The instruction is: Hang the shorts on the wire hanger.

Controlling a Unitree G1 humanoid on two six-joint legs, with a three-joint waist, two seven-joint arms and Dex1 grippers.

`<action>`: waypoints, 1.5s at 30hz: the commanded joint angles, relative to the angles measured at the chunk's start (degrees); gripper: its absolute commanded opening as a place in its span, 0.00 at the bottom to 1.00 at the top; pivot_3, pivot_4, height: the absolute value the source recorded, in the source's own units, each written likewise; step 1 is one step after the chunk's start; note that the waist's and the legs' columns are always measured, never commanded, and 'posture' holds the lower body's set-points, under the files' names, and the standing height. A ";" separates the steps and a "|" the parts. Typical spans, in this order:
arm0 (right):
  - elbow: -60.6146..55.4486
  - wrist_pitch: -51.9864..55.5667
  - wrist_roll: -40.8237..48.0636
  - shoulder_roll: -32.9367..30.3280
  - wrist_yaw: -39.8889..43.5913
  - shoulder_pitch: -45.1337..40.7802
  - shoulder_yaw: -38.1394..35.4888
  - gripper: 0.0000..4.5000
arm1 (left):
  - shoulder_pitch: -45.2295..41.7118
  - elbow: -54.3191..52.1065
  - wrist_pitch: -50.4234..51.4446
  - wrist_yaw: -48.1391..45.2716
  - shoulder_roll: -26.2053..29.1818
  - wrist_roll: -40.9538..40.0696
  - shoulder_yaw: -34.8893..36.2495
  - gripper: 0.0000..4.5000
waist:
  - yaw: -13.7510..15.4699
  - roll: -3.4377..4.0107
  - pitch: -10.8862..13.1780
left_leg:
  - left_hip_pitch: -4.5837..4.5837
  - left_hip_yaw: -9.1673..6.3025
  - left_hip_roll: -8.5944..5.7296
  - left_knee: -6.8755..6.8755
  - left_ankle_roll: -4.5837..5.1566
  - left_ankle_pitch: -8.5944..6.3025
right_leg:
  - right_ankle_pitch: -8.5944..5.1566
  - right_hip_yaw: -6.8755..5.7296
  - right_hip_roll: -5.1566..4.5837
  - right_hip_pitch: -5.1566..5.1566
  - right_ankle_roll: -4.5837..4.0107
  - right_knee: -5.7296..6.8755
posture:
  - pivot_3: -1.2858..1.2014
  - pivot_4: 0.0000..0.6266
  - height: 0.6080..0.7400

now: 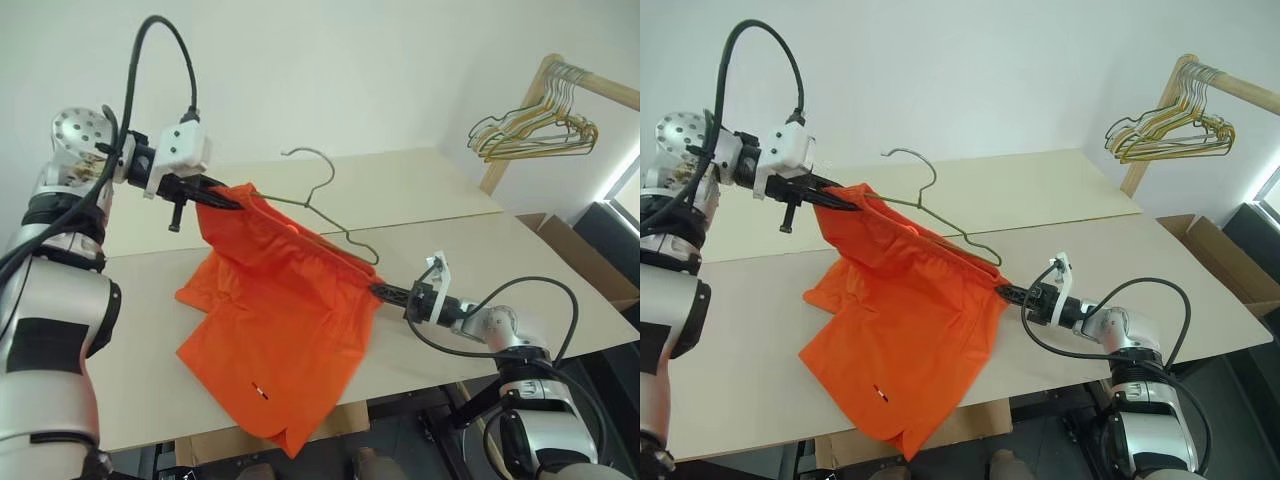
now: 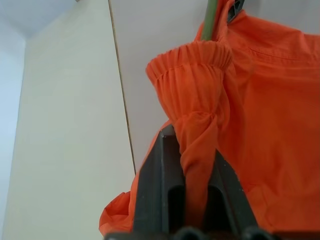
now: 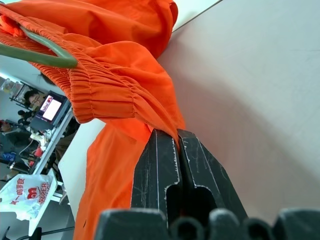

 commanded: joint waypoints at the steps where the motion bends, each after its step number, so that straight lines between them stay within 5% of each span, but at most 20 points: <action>1: 0.32 -0.17 -0.94 -1.73 -0.73 0.21 -1.16 0.02 | -1.32 1.01 1.93 -0.20 0.84 -3.72 5.49 0.00 | 0.01 0.00 0.00 | 0.00 0.00 0.00 0.00 0.00 0.00 | 0.00 0.00 0.00 0.00 0.00 0.00 | 0.51 0.00 1.00; 4: -0.01 -0.15 -0.95 -1.33 -0.86 0.33 -0.98 0.02 | -0.53 -1.60 8.73 -0.20 -0.03 -10.75 8.81 0.00 | 0.02 0.00 0.00 | -0.04 -0.02 0.01 0.03 0.00 0.00 | 0.00 -0.02 0.00 -0.01 0.00 -0.01 | 0.51 0.00 1.00; 12: -0.55 -0.11 -1.14 -0.85 -0.93 0.52 -0.35 0.02 | 1.54 -6.12 8.36 -0.20 3.36 -14.43 2.86 0.00 | -0.26 0.00 0.00 | -0.02 -0.03 0.02 0.03 0.01 -0.01 | 0.00 0.00 0.01 -0.03 0.01 0.02 | 0.51 0.00 1.00; 25: 0.09 -0.63 -2.46 -1.89 -0.25 -0.27 0.07 0.02 | -0.83 -1.26 -1.19 -0.20 5.24 -7.41 -6.87 0.00 | -0.06 0.00 0.00 | -0.02 0.00 0.00 0.03 0.01 -0.01 | -0.01 0.00 0.01 -0.02 0.01 -0.01 | 0.51 0.00 1.00; 33: -3.92 -0.94 -3.45 -4.45 2.06 0.82 2.46 0.02 | -1.29 4.74 -6.79 0.06 2.82 3.50 0.66 0.00 | 0.02 0.00 0.00 | -0.05 0.01 0.00 0.05 0.01 -0.01 | -0.01 0.00 0.00 -0.02 0.01 -0.03 | 0.51 0.00 1.00; 38: -17.69 -0.29 -4.88 -11.44 4.19 -1.55 6.54 0.02 | 0.34 4.33 -8.32 -0.18 0.98 6.10 6.71 0.00 | 0.12 0.02 0.01 | -0.35 0.00 0.00 0.13 0.01 -0.01 | -0.01 -0.03 -0.02 -0.24 0.02 -0.01 | 0.50 0.00 1.00; 45: -25.62 1.51 -5.43 -18.34 6.43 -15.58 9.55 0.02 | 4.45 3.18 -8.38 9.92 -1.64 10.11 14.03 0.00 | -0.12 0.11 0.07 | -0.67 0.00 0.06 0.28 0.02 -0.01 | 0.02 0.00 0.05 -0.68 -0.01 0.19 | 0.50 0.00 1.00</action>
